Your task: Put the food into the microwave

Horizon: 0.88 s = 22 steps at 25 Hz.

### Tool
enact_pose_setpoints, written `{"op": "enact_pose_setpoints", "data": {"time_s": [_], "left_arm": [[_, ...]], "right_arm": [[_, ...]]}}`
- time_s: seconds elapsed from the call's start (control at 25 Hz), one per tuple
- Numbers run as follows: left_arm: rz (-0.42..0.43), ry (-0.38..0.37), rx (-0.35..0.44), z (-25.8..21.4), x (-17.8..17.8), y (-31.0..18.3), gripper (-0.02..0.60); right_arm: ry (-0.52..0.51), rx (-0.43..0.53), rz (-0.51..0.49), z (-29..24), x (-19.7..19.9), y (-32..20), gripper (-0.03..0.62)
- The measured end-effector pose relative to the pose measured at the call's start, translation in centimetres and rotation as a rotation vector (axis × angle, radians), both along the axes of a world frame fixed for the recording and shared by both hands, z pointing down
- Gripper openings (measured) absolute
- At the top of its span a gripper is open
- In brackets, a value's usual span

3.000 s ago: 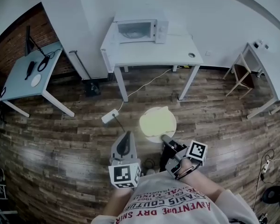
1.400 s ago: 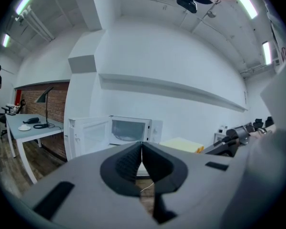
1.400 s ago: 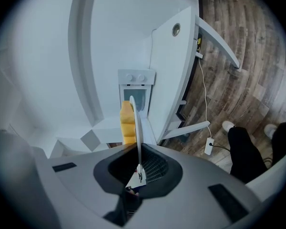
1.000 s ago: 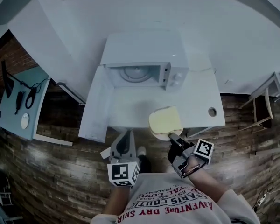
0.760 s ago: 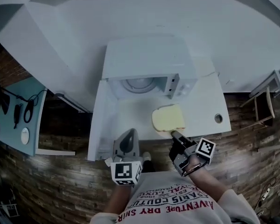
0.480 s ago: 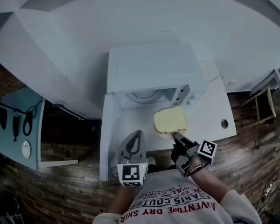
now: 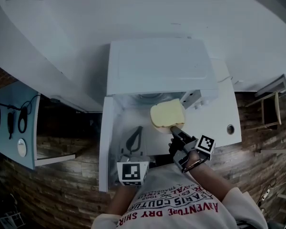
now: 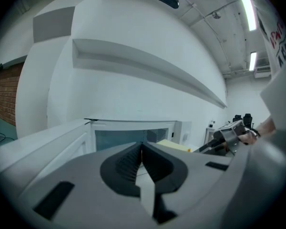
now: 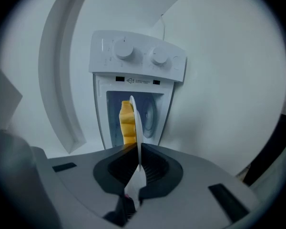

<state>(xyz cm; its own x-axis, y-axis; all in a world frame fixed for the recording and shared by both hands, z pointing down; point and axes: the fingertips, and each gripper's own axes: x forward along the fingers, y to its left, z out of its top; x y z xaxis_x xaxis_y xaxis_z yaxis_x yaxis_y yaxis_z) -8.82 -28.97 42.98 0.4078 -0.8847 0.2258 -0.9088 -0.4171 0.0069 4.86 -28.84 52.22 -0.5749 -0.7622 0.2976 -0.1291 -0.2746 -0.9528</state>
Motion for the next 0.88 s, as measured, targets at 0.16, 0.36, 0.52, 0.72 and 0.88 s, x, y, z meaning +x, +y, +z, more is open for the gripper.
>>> {"op": "enact_pose_setpoints", "data": {"time_s": [0.16,0.36,0.52,0.72,0.88], "left_arm": [[0.004,-0.091,-0.001,0.7,0.5,-1.7,0.008],[-0.039,-0.079,-0.031,1.5,0.0,-3.4,0.008],[-0.086,-0.086,-0.058,2.3,-1.1,-4.2,0.008],[-0.115,-0.089,-0.091,3.3,-2.1,-5.0,0.008],[-0.111,-0.091,-0.100,3.6,-1.9,-5.6,0.008]], "right_arm": [[0.006,-0.001,-0.049,1.0,-0.7,-2.5,0.021],[-0.002,0.002,-0.085,2.6,-2.0,-5.3,0.021],[0.015,0.017,-0.093,3.7,-2.8,-7.3,0.021],[0.008,0.033,-0.081,4.7,-4.1,-10.0,0.021],[0.001,0.045,-0.071,5.1,-4.9,-12.1,0.021]]}}
